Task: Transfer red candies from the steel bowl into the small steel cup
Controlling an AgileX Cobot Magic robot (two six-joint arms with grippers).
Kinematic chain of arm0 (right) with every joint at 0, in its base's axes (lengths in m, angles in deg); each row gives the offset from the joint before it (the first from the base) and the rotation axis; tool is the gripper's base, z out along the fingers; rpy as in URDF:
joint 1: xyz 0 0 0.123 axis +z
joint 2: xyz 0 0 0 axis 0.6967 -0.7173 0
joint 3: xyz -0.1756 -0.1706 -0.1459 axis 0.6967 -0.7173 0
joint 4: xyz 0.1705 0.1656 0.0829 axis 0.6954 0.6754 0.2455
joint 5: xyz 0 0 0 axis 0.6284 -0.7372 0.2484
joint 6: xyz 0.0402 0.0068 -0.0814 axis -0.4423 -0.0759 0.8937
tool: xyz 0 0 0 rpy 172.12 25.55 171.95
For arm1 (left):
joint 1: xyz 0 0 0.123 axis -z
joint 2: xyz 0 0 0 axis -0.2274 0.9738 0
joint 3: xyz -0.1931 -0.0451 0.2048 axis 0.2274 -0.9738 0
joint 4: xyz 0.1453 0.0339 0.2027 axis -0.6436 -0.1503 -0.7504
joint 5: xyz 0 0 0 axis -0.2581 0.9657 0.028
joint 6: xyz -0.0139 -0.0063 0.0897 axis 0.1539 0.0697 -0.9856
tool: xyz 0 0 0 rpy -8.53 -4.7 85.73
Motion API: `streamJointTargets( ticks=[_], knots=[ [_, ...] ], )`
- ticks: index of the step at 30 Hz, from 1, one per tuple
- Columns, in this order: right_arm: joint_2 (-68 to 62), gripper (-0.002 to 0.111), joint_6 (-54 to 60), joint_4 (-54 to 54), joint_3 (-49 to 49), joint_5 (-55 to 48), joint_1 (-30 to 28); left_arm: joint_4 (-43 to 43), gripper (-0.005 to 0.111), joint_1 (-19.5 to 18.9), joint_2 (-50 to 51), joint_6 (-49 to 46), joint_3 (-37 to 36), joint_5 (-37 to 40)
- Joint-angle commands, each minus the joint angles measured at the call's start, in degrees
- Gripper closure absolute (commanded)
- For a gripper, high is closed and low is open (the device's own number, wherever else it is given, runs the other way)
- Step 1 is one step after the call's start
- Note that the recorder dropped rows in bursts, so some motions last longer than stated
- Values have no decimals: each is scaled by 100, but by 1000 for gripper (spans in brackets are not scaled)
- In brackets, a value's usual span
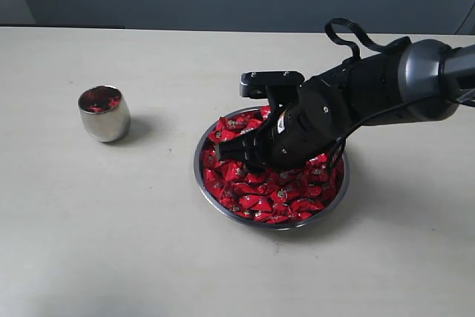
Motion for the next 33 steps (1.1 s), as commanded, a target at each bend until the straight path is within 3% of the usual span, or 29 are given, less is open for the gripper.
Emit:
streamJointTargets(
  ticks=[1,33],
  knots=[
    [-6,68,83,44,31,63,11,-6,106,-3,-26,7,-22,3],
    [-558,68,122,211,47,93,133,-6,106,-3,-26,7,-22,3]
  ],
)
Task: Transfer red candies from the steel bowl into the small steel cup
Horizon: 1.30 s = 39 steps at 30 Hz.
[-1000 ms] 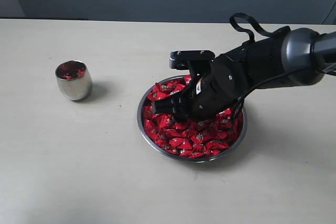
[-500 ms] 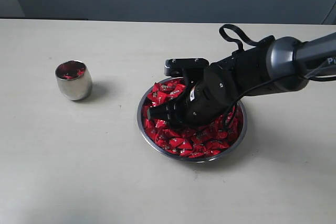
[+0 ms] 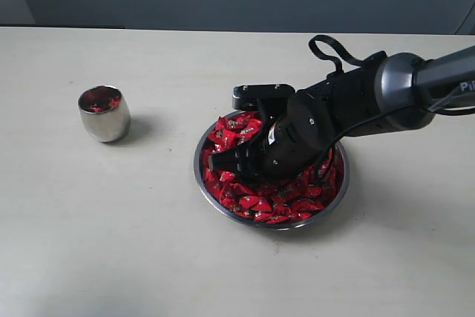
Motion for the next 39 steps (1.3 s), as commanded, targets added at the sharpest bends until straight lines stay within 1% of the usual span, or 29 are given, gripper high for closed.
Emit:
streamJointTargets(
  ticks=[1,11,14,15,18,20,25,29,32,36,39],
  knots=[
    [-229,68,52,10,22,-87,7,-6,106,-3,-26,7,-22,3],
    [-273,69,52,47,22,-39,48,-6,106,-3,-26,7,-22,3],
    [-273,79,52,47,22,-51,48,-6,106,-3,-26,7,-22,3],
    [-273,86,52,47,22,-51,48,-6,106,-3,-26,7,-22,3],
    [-273,101,52,47,22,-62,48,-6,106,-3,-26,7,-22,3],
    [-273,109,65,75,22,-84,48,-6,106,-3,-26,7,-22,3],
    [-131,109,115,-53,22,-230,48,-6,106,-3,-26,7,-22,3],
    [404,109,92,-368,22,-219,48,-6,106,-3,-26,7,-22,3],
    [831,109,-124,-652,22,-208,48,-6,106,-3,-26,7,-22,3],
    [1314,109,-763,-1747,11,-193,48,-6,106,-3,-26,7,-22,3],
    [1733,109,-2010,-3019,-77,144,48,-6,106,-3,-26,7,-22,3]
  ],
)
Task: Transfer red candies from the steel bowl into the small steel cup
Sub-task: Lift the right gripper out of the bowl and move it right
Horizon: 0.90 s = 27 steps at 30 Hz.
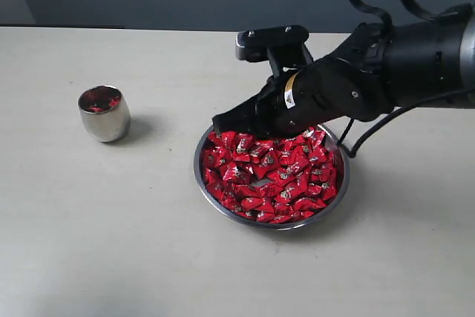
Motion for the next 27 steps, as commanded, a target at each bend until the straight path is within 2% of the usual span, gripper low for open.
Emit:
streamJointTargets(
  ticks=[1,5,12,15,22,27],
  knots=[
    [504,109,-1367,-1514,-165,508,3,-6,106,-3,-26,7,-22,3],
    [845,109,-3188,-3403,-528,639,3,-6,106,-3,-26,7,-22,3],
    [1543,109,-7582,-7380,-1553,260,3,-6,106,-3,-26,7,-22,3],
    [1991,109,-9064,-8579,-2116,69,3,-6,106,-3,-26,7,-22,3],
    [2774,109,-9269,-8625,-3042,23,3,-6,106,-3,-26,7,-22,3],
    [2865,109,-9269,-8839,-3211,5,3,-6,106,-3,-26,7,-22,3]
  ],
)
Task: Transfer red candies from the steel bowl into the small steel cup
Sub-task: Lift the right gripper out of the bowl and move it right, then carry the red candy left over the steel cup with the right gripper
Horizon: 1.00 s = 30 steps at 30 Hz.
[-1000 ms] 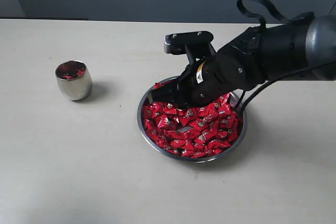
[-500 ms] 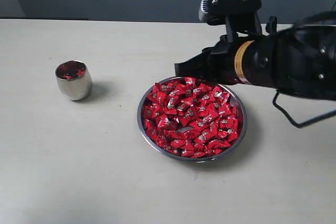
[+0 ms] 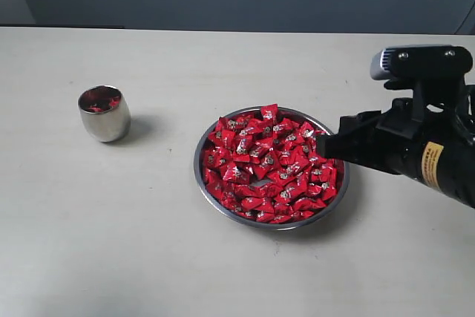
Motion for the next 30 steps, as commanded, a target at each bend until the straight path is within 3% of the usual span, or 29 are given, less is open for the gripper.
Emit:
streamJointTargets(
  ticks=[1,12,22,30],
  knots=[
    [64,109,-186,-187,-85,-126,3,-6,106,-3,-26,7,-22,3],
    [-660,109,-173,-187,394,-367,3,-6,106,-3,-26,7,-22,3],
    [-1632,109,687,-187,1698,-368,3,-6,106,-3,-26,7,-22,3],
    [-2182,109,1225,-187,2867,362,-24,-6,106,-3,-26,7,-22,3]
  ],
)
